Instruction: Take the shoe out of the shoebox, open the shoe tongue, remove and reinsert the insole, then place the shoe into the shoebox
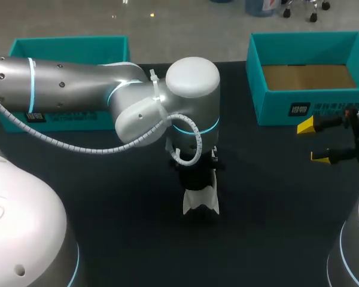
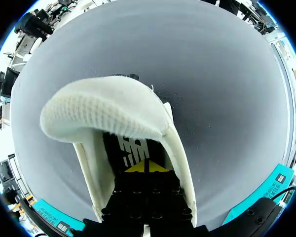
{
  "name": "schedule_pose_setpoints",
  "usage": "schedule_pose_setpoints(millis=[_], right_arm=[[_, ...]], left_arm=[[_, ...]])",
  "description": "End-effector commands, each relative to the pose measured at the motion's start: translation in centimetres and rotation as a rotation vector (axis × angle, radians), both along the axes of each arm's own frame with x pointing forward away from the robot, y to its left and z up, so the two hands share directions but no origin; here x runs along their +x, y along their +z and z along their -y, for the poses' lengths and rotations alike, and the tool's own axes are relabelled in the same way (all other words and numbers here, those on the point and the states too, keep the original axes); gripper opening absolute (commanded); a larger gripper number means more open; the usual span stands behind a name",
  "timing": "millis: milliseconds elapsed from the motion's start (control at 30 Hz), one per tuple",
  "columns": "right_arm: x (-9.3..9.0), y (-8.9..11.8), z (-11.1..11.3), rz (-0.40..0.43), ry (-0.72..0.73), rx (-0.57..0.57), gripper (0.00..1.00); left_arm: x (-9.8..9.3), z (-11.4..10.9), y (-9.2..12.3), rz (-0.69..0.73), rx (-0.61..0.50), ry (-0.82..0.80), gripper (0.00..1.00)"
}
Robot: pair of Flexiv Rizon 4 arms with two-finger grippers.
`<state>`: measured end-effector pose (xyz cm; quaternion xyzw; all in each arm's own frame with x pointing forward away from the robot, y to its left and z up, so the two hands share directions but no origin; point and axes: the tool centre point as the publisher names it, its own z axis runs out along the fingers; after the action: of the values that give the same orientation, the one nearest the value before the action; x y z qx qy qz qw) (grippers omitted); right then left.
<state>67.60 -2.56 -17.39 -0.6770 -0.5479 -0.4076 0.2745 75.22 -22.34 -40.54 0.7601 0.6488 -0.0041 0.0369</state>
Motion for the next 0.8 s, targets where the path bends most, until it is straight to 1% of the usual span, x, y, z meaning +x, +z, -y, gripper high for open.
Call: schedule_pose_setpoints(millis=[33, 100, 200, 433, 533, 600, 800], right_arm=[[-0.1, 0.0, -0.1, -0.001, -0.003, -0.003, 1.0], [-0.1, 0.0, -0.1, -0.001, -0.003, -0.003, 1.0], [-0.1, 0.0, -0.1, -0.001, -0.003, -0.003, 1.0], [-0.1, 0.0, -0.1, -0.001, -0.003, -0.003, 1.0], [-0.1, 0.0, -0.1, -0.001, -0.003, -0.003, 1.0], [-0.1, 0.0, -0.1, -0.001, -0.003, -0.003, 1.0], [-0.1, 0.0, -0.1, -0.001, -0.003, -0.003, 1.0]], left_arm=[[-0.6, 0.4, 0.2, 0.028, 0.003, -0.008, 0.0], [-0.6, 0.3, 0.9, 0.047, 0.0, -0.012, 0.0], [-0.2, 0.2, 2.7, 0.103, 0.004, -0.018, 0.0], [1.1, -0.3, 6.1, 0.224, 0.013, -0.019, 0.0], [1.8, -0.5, 6.7, 0.248, 0.008, -0.012, 0.0], [2.3, -0.6, 6.8, 0.263, 0.016, -0.008, 0.0], [2.7, -1.0, 6.9, 0.311, 0.043, 0.004, 0.0]])
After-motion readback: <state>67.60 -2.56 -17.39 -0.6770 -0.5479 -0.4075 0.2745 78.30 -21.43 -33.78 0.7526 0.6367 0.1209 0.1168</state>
